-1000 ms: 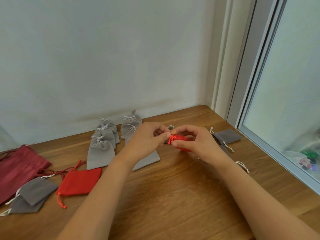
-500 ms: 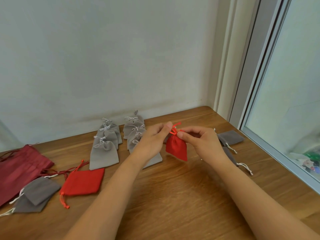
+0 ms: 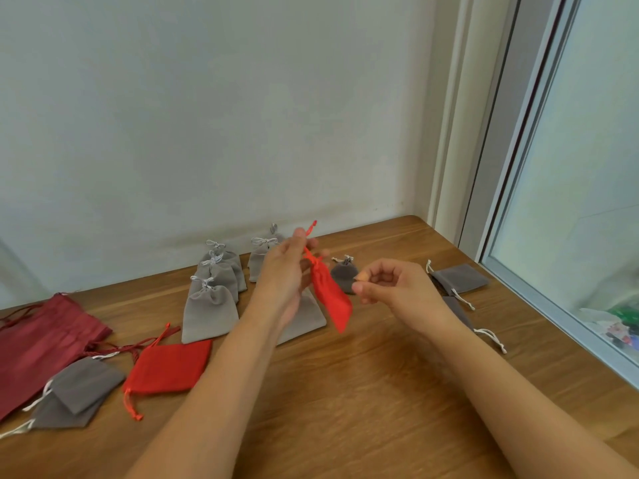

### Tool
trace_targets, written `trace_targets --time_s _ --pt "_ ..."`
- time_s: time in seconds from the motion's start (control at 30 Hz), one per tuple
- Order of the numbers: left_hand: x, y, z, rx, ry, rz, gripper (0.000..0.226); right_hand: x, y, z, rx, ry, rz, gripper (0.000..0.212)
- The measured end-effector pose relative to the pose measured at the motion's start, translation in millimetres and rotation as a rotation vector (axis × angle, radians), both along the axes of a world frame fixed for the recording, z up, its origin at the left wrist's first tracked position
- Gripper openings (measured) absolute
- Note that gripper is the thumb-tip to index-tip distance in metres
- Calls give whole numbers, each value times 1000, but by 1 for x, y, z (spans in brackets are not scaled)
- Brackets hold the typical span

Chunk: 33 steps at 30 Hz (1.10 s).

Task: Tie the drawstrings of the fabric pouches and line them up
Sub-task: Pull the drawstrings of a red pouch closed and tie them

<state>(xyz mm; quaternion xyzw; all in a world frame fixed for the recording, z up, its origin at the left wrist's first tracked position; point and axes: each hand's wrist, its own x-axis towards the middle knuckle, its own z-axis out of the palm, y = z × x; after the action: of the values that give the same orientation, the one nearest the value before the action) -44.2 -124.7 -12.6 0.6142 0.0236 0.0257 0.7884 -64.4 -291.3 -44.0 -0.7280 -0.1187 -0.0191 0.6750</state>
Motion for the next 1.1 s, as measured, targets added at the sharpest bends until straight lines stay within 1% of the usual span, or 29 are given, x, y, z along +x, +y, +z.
trace_targets --time_s 0.03,0.07,0.13,0.2,0.23,0.27,0.37,0.43,0.47,0.5,0.57,0.6,0.63,0.67,0.73,0.8,0.87,0.93,1.0,1.1 --pt "2 4 0 19 -7 7 30 0 2 0 0 7 -6 8" --pt "1 6 0 66 -14 5 30 -1 5 1 -3 16 -15 13" --pt "-2 4 -2 147 -19 -3 30 -3 9 5 -43 35 -1 34" --pt "-6 -5 -5 137 0 -4 29 -8 13 7 -105 44 30 48" --pt "-8 -10 -5 131 18 2 29 -10 15 7 -138 42 39 49" --pt "-9 -15 -4 143 29 10 29 -13 18 5 -166 26 33 47" --pt "-11 -21 -4 231 -4 4 34 -12 22 4 -184 -41 -72 25" --pt "-10 -17 -2 305 -13 -52 44 -4 17 7 -162 -17 -116 20" --pt "-10 -15 -2 347 -8 -103 46 0 14 10 -147 -1 -129 20" --pt "-9 -12 -2 386 -4 -156 39 5 10 11 -130 17 -135 19" --pt "-4 -8 -6 475 -17 -197 15 13 6 15 -120 61 -117 17" --pt "0 -7 -6 500 -24 -183 9 19 4 17 -138 82 -93 16" --pt "4 -5 -6 510 -18 -154 9 26 2 17 -171 105 -69 13" --pt "9 -3 -5 507 -8 -111 9 32 -1 17 -226 120 -57 11" --pt "26 0 -1 509 -3 -3 14 49 -8 17 -420 74 -73 13" --pt "47 3 3 600 -14 95 21 60 -13 16 -629 -9 -54 19" --pt "72 4 5 707 -4 148 28 67 -12 13 -777 -87 61 27" --pt "96 2 7 814 29 164 35 74 -8 5 -931 -179 213 39" --pt "116 -2 5 934 50 154 37 81 -7 -1 -1030 -224 300 41" --pt "136 -7 -1 1086 53 118 30 95 -13 0 -1109 -267 265 33"
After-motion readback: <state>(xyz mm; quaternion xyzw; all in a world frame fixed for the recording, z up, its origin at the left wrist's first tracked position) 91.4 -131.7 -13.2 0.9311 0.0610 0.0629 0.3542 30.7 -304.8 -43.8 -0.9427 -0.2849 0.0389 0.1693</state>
